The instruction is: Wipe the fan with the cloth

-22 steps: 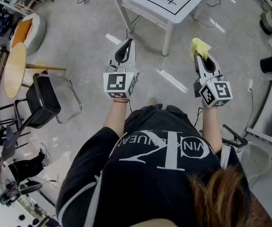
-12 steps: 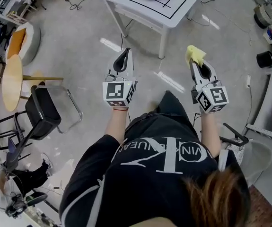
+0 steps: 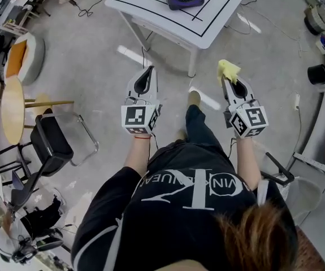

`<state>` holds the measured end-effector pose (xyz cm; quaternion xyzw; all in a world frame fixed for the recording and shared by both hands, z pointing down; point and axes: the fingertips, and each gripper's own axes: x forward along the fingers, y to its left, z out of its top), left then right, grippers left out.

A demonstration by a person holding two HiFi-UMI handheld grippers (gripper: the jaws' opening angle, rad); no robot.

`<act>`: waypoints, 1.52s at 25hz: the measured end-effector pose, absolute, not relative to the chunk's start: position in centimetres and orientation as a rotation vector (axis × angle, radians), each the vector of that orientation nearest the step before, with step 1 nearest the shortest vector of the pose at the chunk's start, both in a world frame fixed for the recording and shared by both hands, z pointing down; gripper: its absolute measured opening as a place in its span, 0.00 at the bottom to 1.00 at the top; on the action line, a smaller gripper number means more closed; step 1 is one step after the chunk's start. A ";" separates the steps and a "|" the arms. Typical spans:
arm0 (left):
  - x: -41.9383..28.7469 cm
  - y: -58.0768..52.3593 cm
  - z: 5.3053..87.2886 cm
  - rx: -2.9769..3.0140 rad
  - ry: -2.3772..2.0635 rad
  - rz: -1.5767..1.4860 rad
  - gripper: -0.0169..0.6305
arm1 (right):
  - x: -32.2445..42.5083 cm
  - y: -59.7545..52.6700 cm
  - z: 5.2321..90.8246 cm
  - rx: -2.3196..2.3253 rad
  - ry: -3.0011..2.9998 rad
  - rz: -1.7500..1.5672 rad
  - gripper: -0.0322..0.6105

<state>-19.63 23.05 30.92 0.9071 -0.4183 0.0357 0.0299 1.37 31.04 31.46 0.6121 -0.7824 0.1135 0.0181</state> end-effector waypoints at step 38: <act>-5.7 -5.5 40.5 2.721 -1.415 0.568 0.24 | 0.8 -1.5 32.3 1.203 -2.371 -0.207 0.11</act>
